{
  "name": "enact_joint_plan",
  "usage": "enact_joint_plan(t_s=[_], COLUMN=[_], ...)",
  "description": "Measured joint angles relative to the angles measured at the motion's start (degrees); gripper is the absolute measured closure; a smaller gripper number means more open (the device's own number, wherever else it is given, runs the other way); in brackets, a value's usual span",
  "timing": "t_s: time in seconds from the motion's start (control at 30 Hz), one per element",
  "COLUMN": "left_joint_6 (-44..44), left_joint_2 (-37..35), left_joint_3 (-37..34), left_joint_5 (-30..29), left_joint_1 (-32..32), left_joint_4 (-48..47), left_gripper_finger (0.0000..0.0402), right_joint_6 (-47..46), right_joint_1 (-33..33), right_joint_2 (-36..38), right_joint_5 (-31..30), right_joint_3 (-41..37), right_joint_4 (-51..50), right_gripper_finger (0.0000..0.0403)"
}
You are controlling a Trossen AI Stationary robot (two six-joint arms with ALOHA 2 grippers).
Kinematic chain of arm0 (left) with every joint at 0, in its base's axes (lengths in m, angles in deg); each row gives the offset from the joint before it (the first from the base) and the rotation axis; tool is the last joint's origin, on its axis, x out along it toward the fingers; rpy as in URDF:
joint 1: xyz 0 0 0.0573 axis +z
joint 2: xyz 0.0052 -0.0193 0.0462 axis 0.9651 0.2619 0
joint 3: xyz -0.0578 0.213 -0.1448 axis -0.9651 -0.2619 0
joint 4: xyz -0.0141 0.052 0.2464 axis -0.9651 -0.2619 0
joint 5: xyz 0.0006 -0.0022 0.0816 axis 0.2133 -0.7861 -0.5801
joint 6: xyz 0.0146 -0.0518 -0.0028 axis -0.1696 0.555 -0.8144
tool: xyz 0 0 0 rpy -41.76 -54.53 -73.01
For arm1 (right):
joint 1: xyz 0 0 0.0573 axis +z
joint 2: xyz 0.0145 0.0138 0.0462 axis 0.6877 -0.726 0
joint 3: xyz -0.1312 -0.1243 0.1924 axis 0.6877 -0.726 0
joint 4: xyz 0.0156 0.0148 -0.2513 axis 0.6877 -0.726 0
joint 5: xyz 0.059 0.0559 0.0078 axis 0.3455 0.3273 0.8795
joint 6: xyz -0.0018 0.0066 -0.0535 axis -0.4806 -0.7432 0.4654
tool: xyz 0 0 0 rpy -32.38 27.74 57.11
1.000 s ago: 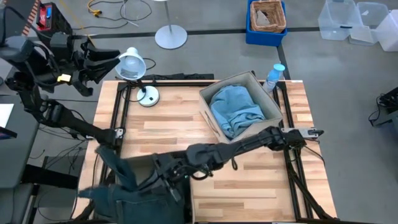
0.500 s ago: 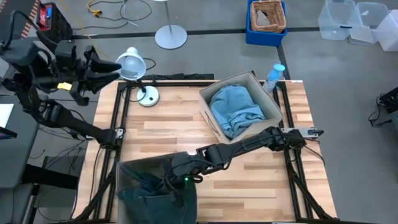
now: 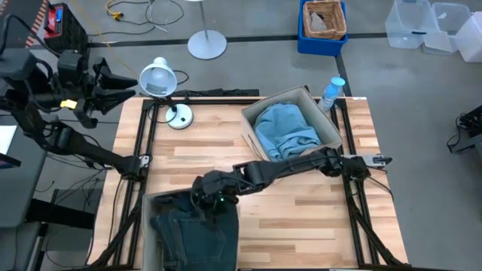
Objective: Sort clothes
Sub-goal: Put the dark blue pants into the bottom laundry organizer
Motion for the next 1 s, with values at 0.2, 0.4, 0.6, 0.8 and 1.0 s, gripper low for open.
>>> enact_joint_plan(t_s=[0.2,0.4,0.6,0.8,1.0], left_joint_6=[0.8,1.1,0.7,0.5,0.5], left_joint_2=[0.0,0.1,0.4,0.6,0.6], left_joint_3=[0.0,0.0,0.0,0.0,0.0], left_joint_5=[0.0,-0.1,-0.1,-0.1,-0.1], left_joint_1=[0.0,0.0,0.0,0.0,0.0], left_joint_4=[-1.9,-2.9,-2.9,-3.1,-3.9], left_gripper_finger=[0.0244,0.0244,0.0244,0.0244,0.0244], right_joint_6=[0.0,-0.2,-0.3,0.2,0.3], right_joint_1=[-1.6,-2.3,-2.3,-1.8,-1.3], right_joint_2=[0.0,-0.2,-0.2,-0.1,-0.1], right_joint_5=[-1.6,-2.4,-2.7,-3.0,-0.5], right_joint_3=[-0.1,-0.2,-0.1,0.0,0.0], right_joint_4=[-0.3,10.2,6.9,4.8,9.3], right_gripper_finger=[0.0403,0.0403,0.0392,0.0320,0.0222])
